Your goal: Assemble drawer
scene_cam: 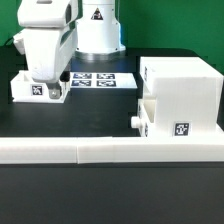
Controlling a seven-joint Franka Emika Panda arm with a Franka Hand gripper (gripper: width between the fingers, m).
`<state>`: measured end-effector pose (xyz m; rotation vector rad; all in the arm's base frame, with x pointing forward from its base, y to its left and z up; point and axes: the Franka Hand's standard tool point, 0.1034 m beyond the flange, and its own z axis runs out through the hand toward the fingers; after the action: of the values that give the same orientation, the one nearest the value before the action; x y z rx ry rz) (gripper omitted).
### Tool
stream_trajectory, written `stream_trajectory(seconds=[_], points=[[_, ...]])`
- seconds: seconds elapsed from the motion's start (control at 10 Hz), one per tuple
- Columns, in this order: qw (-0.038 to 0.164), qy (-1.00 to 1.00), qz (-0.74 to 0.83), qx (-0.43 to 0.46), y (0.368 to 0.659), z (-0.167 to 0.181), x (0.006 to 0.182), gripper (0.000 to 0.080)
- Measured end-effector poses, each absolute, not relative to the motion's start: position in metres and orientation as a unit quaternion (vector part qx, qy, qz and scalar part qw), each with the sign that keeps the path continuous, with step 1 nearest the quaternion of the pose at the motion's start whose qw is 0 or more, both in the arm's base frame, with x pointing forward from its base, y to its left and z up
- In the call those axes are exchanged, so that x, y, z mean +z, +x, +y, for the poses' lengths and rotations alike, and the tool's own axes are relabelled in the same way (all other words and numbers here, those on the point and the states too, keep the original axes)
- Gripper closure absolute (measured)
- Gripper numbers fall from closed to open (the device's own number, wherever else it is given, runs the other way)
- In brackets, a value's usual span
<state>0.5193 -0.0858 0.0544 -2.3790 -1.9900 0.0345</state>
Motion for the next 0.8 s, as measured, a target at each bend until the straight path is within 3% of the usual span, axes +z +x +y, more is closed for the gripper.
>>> stream_trajectory(seconds=[0.2, 0.4, 0.5, 0.8], points=[[0.02, -0.824, -0.567, 0.013, 0.519, -0.086, 0.054, 0.015], [-0.009, -0.881, -0.473, -0.022, 0.505, -0.091, 0.057, 0.015], [-0.012, -0.908, -0.417, -0.029, 0.49, -0.088, 0.059, 0.015], [-0.003, -0.95, -0.31, -0.031, 0.486, -0.085, 0.058, 0.015]])
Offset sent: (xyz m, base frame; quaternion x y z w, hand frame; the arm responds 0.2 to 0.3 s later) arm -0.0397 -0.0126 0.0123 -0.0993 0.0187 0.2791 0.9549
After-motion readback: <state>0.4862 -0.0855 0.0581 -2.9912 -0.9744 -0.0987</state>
